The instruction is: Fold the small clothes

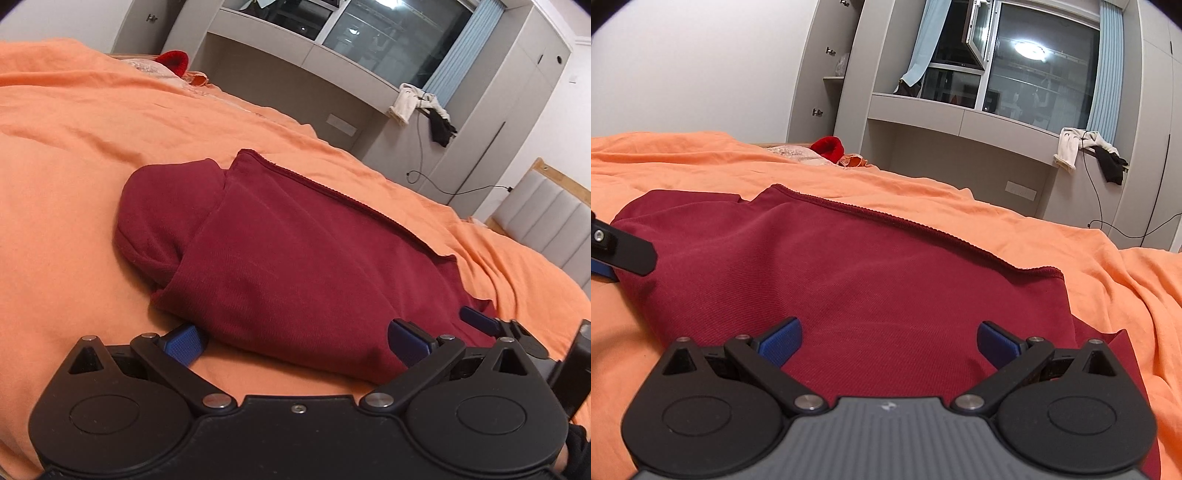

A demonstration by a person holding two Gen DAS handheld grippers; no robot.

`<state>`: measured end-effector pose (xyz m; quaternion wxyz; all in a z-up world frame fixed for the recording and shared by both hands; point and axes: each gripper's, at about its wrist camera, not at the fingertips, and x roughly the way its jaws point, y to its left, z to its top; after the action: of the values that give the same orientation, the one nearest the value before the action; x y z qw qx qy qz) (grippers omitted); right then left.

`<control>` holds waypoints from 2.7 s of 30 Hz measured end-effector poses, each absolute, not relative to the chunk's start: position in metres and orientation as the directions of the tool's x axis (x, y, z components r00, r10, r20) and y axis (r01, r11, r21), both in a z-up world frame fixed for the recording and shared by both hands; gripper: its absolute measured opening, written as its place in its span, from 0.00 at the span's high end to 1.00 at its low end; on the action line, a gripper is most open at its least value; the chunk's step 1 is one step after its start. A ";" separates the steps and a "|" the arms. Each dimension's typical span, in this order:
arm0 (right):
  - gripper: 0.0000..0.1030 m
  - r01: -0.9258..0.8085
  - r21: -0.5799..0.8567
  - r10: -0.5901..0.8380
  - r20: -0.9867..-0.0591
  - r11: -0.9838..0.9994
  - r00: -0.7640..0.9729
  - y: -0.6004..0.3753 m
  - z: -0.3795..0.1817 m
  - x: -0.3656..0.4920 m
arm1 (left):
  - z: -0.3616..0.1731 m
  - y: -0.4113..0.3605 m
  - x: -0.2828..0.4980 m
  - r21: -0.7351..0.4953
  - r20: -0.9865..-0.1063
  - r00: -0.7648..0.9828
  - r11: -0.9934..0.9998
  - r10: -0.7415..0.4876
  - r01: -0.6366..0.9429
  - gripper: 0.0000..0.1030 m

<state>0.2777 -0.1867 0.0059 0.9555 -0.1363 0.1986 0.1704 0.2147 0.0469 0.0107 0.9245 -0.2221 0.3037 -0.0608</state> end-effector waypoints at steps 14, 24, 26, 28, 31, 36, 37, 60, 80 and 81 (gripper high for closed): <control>0.00 -0.380 -0.192 0.272 -0.426 0.905 0.863 -0.187 0.006 0.278 | 0.007 0.047 0.219 -0.450 -0.533 0.816 0.892 -0.225 -0.047 0.01; 0.00 -0.377 -0.199 0.268 -0.424 0.904 0.865 -0.186 0.006 0.276 | 0.007 0.052 0.225 -0.472 -0.491 0.845 0.880 -0.212 -0.054 0.01; 0.00 -0.371 -0.210 0.260 -0.417 0.905 0.871 -0.185 0.006 0.274 | 0.006 0.053 0.229 -0.460 -0.489 0.851 0.886 -0.192 -0.065 0.01; 0.00 -0.358 -0.232 0.245 -0.404 0.904 0.881 -0.182 0.006 0.271 | 0.006 0.053 0.232 -0.448 -0.481 0.859 0.891 -0.175 -0.069 0.01; 0.00 -0.348 -0.254 0.233 -0.392 0.902 0.890 -0.179 0.007 0.267 | 0.006 0.055 0.235 -0.446 -0.471 0.869 0.891 -0.154 -0.084 0.01; 0.00 -0.379 -0.236 0.273 -0.380 0.895 0.884 -0.173 0.018 0.260 | 0.007 0.059 0.240 -0.457 -0.467 0.874 0.882 -0.133 -0.110 0.01; 0.00 -0.388 -0.233 0.284 -0.380 0.892 0.881 -0.172 0.019 0.259 | 0.007 0.058 0.241 -0.457 -0.468 0.874 0.883 -0.130 -0.113 0.01; 0.00 -0.350 -0.287 0.232 -0.374 0.892 0.898 -0.161 0.002 0.257 | 0.005 0.049 0.244 -0.408 -0.492 0.867 0.901 -0.082 -0.147 0.01; 0.00 -0.352 -0.280 0.236 -0.374 0.893 0.897 -0.163 0.001 0.257 | 0.008 0.049 0.244 -0.383 -0.497 0.866 0.908 -0.046 -0.171 0.09; 0.00 -0.352 -0.280 0.236 -0.374 0.893 0.897 -0.163 0.001 0.257 | 0.008 0.050 0.243 -0.384 -0.497 0.867 0.906 -0.041 -0.178 0.12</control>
<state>0.2568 -0.1633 0.0013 0.9584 -0.1730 0.1674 0.1533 0.2433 0.0497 0.0079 0.9421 -0.2139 0.2556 0.0362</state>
